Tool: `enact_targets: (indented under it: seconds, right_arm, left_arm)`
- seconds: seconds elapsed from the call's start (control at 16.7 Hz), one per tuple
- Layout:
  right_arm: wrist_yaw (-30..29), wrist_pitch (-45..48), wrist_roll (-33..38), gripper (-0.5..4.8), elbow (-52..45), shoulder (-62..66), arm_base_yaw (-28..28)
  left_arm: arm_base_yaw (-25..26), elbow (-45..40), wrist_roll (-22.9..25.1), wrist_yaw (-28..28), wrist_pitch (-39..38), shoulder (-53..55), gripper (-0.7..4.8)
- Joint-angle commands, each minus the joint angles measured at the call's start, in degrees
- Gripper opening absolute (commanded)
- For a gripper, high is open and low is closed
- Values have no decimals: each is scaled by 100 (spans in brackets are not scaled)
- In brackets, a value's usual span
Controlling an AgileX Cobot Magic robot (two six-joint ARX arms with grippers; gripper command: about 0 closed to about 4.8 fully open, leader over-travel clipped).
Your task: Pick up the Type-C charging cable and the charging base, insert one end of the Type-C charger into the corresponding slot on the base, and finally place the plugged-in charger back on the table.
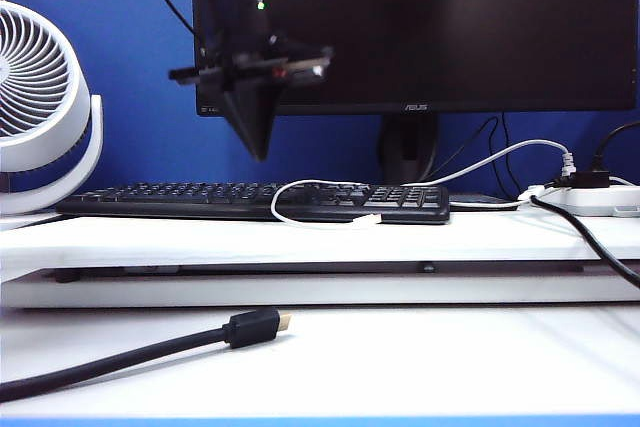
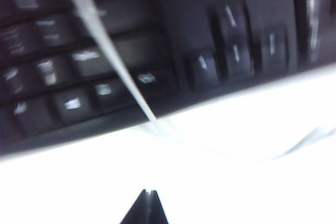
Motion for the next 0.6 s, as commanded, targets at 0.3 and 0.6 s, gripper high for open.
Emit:
enact_targets:
  seconds: [0.3,0.6]
  right_arm:
    - [-59,114,22,0,28,-33,9]
    - [-68,111,24,0,28,-44,9]
  left_arm:
    - [-365,2,-1930,2068,127,-20,-5]
    - [-807,-48,-3342,1335,748,-15,45]
